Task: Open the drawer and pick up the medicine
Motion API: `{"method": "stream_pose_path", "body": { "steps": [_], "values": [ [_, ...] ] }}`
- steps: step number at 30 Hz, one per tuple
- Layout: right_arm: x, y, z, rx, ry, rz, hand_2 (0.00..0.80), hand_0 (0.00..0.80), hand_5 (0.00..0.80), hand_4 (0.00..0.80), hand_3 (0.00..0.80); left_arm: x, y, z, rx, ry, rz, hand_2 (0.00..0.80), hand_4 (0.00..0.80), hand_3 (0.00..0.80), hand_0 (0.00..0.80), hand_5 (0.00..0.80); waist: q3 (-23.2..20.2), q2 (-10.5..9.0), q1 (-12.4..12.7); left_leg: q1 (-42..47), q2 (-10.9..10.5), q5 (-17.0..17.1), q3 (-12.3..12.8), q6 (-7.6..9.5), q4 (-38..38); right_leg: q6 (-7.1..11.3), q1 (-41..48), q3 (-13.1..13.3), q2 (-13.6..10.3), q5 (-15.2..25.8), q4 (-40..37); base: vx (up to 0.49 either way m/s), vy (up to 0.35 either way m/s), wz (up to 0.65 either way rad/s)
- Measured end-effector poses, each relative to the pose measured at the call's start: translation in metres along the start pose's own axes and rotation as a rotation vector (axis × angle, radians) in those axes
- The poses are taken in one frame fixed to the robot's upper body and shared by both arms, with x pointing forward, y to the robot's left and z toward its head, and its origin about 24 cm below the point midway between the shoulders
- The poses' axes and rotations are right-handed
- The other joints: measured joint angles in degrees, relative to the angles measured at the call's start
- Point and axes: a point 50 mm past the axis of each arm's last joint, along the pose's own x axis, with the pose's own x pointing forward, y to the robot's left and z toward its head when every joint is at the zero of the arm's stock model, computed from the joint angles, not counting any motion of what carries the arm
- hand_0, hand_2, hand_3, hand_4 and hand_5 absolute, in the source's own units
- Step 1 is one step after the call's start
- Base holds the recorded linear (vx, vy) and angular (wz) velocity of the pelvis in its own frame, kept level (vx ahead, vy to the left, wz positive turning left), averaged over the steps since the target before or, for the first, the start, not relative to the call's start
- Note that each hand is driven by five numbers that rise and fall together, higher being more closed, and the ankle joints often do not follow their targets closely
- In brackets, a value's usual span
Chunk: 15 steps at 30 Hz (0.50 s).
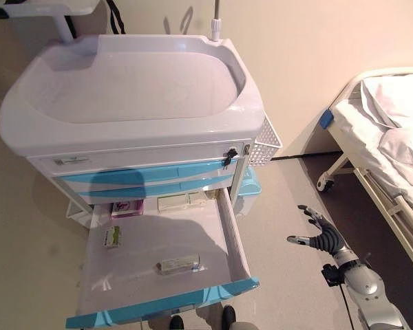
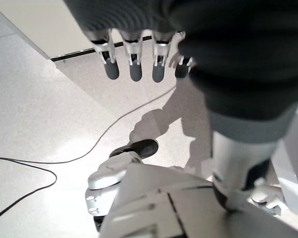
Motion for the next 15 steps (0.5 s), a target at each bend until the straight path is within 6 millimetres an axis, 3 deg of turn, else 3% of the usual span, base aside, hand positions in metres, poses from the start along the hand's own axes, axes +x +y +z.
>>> {"method": "stream_pose_path", "body": {
  "steps": [3,7,11,15],
  "values": [
    [0.009,0.007,0.038,0.048,-0.165,0.142,0.0,0.0,0.0,0.0,0.0,-0.001,0.001,-0.002,0.018,0.001,0.001,0.0,0.0,0.0,0.0,0.0,0.26,-0.45,0.29,-0.19,-0.03,0.16,-0.16,0.21,0.0,-0.2,0.32,-0.05,-0.1,0.52,-0.91,-0.004,-0.006,0.01],
    [0.027,0.023,0.069,0.092,-0.292,0.299,0.0,0.0,0.0,0.0,0.0,-0.001,0.002,-0.001,0.029,-0.011,0.002,0.0,0.0,0.0,0.0,0.0,0.16,-0.66,1.41,-1.29,0.02,0.18,-0.37,0.1,0.1,-0.15,0.27,-0.39,-0.04,1.31,-2.84,-0.019,-0.041,0.05],
    [0.043,0.046,0.083,0.097,-0.341,0.409,0.0,0.0,0.0,0.0,0.0,0.0,0.001,0.003,0.036,-0.021,0.001,0.0,0.0,0.0,0.0,0.0,0.38,-0.9,2.93,-1.98,-0.06,0.67,-2.16,-0.04,0.06,-0.56,1.09,-2.54,0.07,1.75,-4.23,-0.013,-0.039,0.28],
    [0.059,0.056,0.092,0.136,-0.387,0.387,0.0,0.0,0.0,0.0,0.0,0.0,0.001,0.0,0.036,-0.013,0.013,0.0,0.0,0.0,0.0,0.0,0.86,-1.35,5.0,-2.05,-0.28,0.72,-4.15,-0.11,0.07,-0.52,2.58,-4.27,-0.09,1.67,-5.4,-0.017,-0.049,0.27]
  ]
}}
